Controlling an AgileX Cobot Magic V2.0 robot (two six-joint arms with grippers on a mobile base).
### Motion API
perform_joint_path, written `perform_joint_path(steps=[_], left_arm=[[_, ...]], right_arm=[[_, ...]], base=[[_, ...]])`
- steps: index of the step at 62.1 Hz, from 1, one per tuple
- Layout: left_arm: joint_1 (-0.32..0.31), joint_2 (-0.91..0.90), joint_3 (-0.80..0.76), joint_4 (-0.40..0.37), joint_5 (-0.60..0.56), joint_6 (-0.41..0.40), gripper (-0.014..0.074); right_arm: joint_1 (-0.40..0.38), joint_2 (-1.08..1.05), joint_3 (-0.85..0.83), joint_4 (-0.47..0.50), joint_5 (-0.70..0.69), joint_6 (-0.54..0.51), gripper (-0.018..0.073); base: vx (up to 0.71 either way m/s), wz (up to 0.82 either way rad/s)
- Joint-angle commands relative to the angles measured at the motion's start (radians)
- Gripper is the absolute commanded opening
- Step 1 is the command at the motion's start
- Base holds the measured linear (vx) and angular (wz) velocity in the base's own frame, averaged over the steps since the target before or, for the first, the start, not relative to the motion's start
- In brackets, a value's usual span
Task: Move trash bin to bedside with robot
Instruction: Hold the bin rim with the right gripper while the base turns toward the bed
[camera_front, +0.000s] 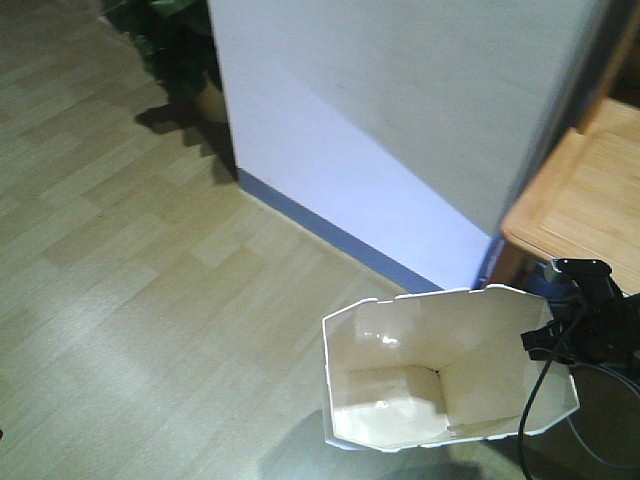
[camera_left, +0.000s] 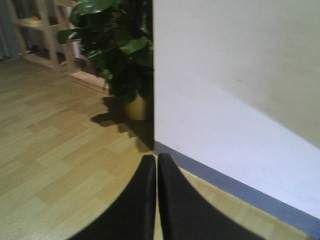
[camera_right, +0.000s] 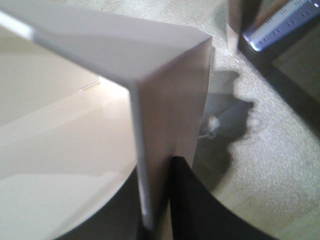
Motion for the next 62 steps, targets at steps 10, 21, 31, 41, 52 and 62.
perform_joint_path(steps=[10, 21, 31, 41, 52, 62], left_arm=[[-0.003, -0.010, 0.029, -0.004, -0.074, -0.008, -0.0006], [-0.003, -0.010, 0.029, -0.004, -0.074, -0.008, -0.0006], [-0.003, -0.010, 0.029, -0.004, -0.074, -0.008, -0.0006], [-0.003, -0.010, 0.029, -0.004, -0.074, -0.008, -0.0006], [-0.003, -0.010, 0.029, -0.004, -0.074, -0.008, -0.0006], [-0.003, -0.010, 0.029, -0.004, -0.074, -0.008, -0.0006]], right_arm=[[-0.001, -0.064, -0.012, 0.051, 0.170, 0.006, -0.0006], [-0.001, -0.064, -0.012, 0.051, 0.170, 0.006, -0.0006], [-0.001, -0.064, -0.012, 0.051, 0.170, 0.006, -0.0006], [-0.001, -0.064, -0.012, 0.051, 0.170, 0.006, -0.0006], [-0.001, -0.064, -0.012, 0.051, 0.170, 0.006, -0.0006], [-0.001, -0.064, -0.012, 0.051, 0.170, 0.006, -0.0006]], base=[[0.06, 0.51], [0.09, 0.57], [0.12, 0.68], [0.13, 0.75], [0.16, 0.69], [0.18, 0.57]])
